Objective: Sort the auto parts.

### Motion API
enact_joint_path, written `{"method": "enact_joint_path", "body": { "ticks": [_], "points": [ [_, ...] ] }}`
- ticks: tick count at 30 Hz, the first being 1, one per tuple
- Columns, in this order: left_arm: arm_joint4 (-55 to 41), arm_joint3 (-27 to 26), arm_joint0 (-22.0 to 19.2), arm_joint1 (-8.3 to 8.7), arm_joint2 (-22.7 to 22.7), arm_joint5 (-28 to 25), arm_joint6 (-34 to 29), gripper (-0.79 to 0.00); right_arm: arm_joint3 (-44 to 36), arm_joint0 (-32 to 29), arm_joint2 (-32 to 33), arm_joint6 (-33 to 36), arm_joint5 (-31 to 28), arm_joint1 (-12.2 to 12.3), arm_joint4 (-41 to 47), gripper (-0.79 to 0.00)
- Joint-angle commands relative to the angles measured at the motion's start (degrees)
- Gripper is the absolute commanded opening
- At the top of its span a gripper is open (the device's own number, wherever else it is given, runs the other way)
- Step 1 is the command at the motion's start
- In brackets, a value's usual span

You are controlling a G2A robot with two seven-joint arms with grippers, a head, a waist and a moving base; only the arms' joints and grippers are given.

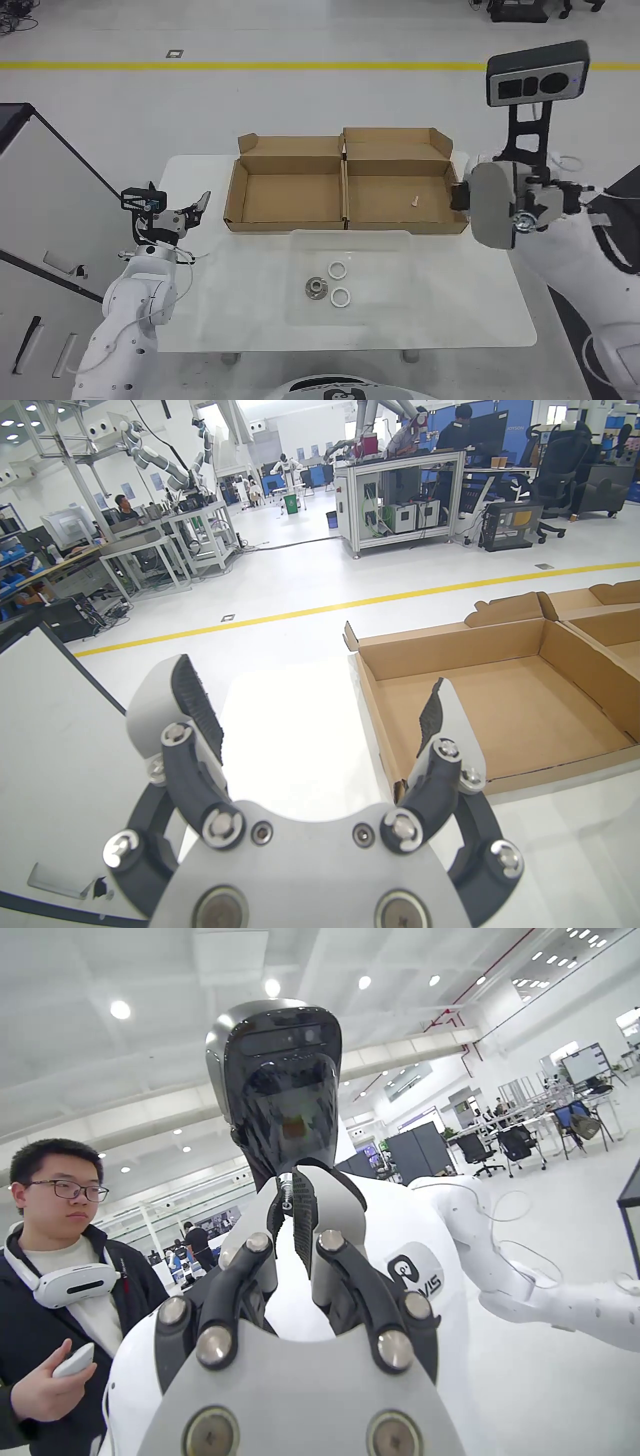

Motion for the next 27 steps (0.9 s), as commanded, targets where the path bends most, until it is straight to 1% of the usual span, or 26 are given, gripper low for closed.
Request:
{"method": "enact_joint_path", "body": {
  "ticks": [1, 4, 6, 8, 12, 15, 19, 27],
  "points": [
    [0.00, 0.00, 0.00, 0.00, 0.00, 0.00, 0.00, 0.000, 1.60, 0.13, -0.04, 0.80, 0.80, -0.70, -2.40, -0.785],
    [0.00, 0.00, 0.00, 0.00, 0.00, 0.00, 0.00, 0.000, 4.63, 0.62, -0.60, 1.74, 2.54, -1.35, -7.79, -0.785],
    [0.00, 0.00, 0.00, 0.00, 0.00, 0.00, 0.00, 0.000, 5.58, 1.10, -1.03, 0.23, 4.63, -1.67, -10.84, -0.785],
    [0.00, 0.00, 0.00, 0.00, 0.00, 0.00, 0.00, 0.000, 6.36, 2.15, -1.10, -0.95, 7.88, -1.74, -16.71, -0.785],
    [0.00, 0.00, 0.00, 0.00, 0.00, 0.00, 0.00, 0.000, 6.00, 2.67, -1.47, -3.35, 10.71, -2.30, -20.50, -0.785],
    [0.00, 0.00, 0.00, 0.00, 0.00, 0.00, 0.00, 0.000, 5.29, 2.77, -1.91, -3.77, 10.49, -3.01, -18.94, -0.785],
    [0.00, 0.00, 0.00, 0.00, 0.00, 0.00, 0.00, 0.000, 4.15, 2.19, -3.21, -3.12, 5.68, -4.76, -9.47, -0.785],
    [0.00, 0.00, 0.00, 0.00, 0.00, 0.00, 0.00, 0.000, 3.80, 2.08, -4.67, -2.01, 3.04, -7.41, -3.25, -0.785]
  ]
}}
